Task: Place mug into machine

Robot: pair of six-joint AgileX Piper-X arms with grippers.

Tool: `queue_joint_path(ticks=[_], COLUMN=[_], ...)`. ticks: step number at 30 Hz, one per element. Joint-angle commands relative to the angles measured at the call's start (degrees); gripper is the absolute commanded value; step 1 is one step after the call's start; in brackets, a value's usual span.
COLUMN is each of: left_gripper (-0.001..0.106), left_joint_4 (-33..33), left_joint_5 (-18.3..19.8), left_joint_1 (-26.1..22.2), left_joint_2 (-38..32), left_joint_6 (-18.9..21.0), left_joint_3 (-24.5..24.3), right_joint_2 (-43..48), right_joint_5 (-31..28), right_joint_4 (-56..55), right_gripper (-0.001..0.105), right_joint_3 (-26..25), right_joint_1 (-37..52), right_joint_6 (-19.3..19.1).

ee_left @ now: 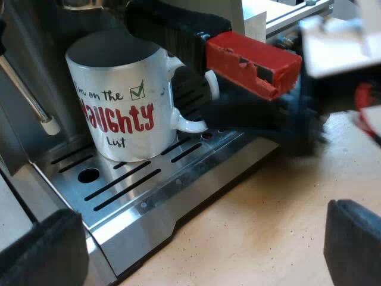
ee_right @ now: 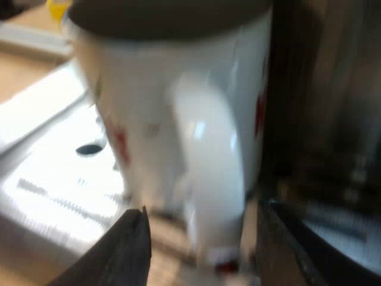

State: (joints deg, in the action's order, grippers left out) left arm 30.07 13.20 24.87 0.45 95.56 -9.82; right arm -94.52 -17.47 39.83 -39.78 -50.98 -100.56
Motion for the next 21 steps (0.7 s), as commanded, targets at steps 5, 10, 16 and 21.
queue_joint_path(ticks=[5,10,16,21], left_gripper=[0.081,0.081,0.081,0.081], left_joint_4=[-0.8,-0.8,-0.8,0.6], left_joint_5=[-1.1,-1.1,-0.5,-0.5], left_joint_1=[0.3,0.3,0.3,0.3], left_joint_2=[0.2,0.2,0.1,0.1], left_joint_6=[0.6,4.4,8.8,8.8], left_joint_3=[-2.7,-6.3,-11.4,-15.7], right_joint_2=[10.6,20.1,30.4,35.1], right_joint_5=[-0.7,-1.6,-9.3,-12.9], right_joint_4=[-8.9,-19.5,-24.6,-24.7], right_gripper=[0.042,0.021,0.000,0.000], right_joint_3=[5.0,5.2,5.2,5.1], right_joint_1=[-4.1,-7.4,-11.5,-14.0], right_joint_6=[0.2,0.2,0.5,0.5])
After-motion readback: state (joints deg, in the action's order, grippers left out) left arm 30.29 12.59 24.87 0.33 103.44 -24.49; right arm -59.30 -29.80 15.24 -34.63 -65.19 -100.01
